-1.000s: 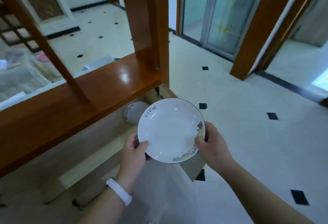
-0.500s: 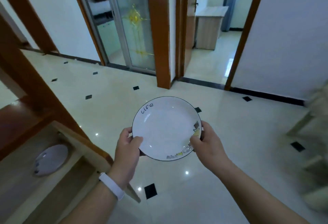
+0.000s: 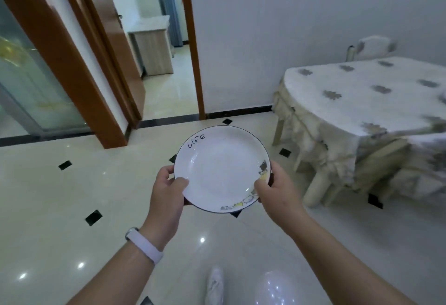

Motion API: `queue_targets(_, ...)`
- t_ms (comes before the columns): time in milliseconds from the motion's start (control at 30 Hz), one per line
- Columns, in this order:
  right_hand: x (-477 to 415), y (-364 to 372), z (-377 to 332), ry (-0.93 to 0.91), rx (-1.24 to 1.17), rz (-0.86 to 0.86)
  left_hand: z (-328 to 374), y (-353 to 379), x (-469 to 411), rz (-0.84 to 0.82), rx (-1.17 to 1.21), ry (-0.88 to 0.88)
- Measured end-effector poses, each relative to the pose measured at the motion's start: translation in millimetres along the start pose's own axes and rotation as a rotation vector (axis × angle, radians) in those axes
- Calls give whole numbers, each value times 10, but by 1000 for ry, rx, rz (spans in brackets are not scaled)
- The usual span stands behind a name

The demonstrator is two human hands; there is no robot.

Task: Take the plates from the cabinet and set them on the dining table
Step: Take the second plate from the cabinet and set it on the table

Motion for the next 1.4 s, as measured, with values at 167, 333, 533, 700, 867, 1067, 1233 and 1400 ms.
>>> queue_targets(167, -107, -631, 263, 79, 3, 194, -222, 815, -380, -201, 15, -67)
queue_targets(333, -429, -1077, 384, 137, -11, 357, -315, 1500, -920, -371, 27, -115)
queue_targets(533, -1035, -1355, 329, 142, -29, 497, -209, 2109, -1757, -475, 9, -110)
queue_targets(700, -1241, -1666, 204, 120, -41, 643, 8, 2733, -2164, -657, 7, -106)
queue_targets(867, -1131, -2095, 253, 189, -22, 784, 21, 3399, -2199, -816, 28, -101)
queue_targets(1067, -824, -2633, 505, 215, -43, 945, -187, 4199, -1936, -974, 13, -158)
queue_targets(1233, -465, -3100, 848, 271, -108, 1048, -367, 4883, -1554, -1075, -49, -167)
queue_targets(1400, -118, -3789, 1228, 271, -169, 1131, -516, 5705, -1097, -1145, -100, -160)
Point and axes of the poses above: each hand's wrist, its own x-axis away from the middle knuckle, its own y-axis out of the palm, z = x × y, the point moved 4 cm from there along -x, towards the middle knuckle, and after that the axes turned 4 degrees about -z, right-handed, at the moved point
